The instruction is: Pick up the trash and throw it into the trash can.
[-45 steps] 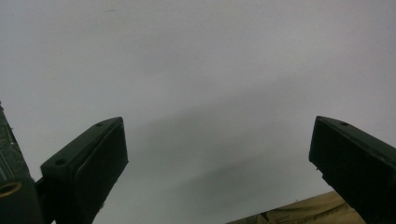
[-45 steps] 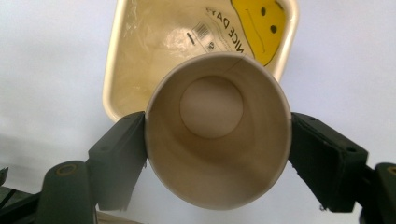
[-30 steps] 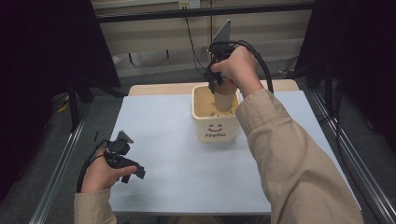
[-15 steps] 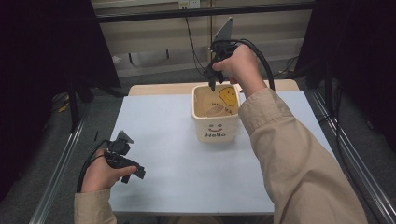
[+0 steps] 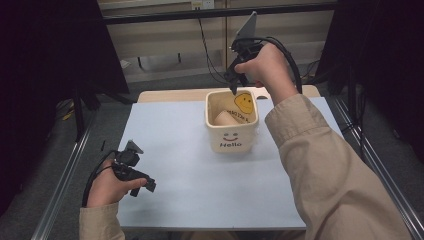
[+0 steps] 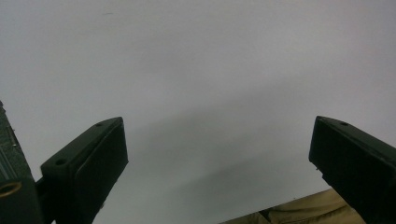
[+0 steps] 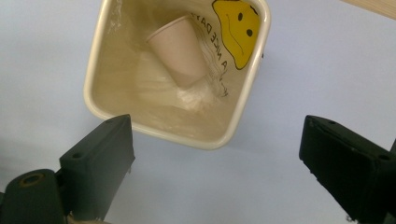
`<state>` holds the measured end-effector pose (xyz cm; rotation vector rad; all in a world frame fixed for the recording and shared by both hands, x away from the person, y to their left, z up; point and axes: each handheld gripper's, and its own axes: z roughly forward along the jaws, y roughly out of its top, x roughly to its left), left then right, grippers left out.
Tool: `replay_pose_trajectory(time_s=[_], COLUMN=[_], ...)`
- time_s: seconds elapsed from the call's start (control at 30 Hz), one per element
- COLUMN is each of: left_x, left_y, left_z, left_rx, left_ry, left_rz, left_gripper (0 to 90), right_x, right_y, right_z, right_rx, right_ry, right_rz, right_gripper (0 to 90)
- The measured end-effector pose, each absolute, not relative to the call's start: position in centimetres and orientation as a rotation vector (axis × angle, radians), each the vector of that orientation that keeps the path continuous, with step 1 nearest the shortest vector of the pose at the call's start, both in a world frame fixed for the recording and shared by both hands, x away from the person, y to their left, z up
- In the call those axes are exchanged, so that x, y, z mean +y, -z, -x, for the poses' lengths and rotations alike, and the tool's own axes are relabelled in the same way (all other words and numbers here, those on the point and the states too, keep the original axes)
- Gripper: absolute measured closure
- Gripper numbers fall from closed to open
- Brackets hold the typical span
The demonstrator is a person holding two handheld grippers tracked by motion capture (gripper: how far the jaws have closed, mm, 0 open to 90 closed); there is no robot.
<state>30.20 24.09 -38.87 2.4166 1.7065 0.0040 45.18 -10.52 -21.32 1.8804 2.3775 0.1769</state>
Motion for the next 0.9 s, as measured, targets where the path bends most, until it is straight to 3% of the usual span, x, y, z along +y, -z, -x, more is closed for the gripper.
replay_pose_trajectory(time_s=[0.27,0.67,0.9], left_x=[24.0,23.8,24.0], left_y=[38.8,38.9,38.8], left_z=[-30.4,-30.3,-30.2], left_rx=[1.681,1.69,1.694], left_ry=[-0.018,-0.016,-0.01], left_rz=[-2.446,-2.443,-2.443], left_gripper=[4.2,4.2,4.2], right_x=[-11.7,-12.8,-13.0], right_y=[20.5,16.4,16.3], right_z=[-44.7,-44.5,-44.1], right_rx=[2.363,2.335,2.344], right_ry=[-0.181,-0.218,-0.208], right_rz=[-1.905,-1.903,-1.882], right_gripper=[9.6,9.7,9.5])
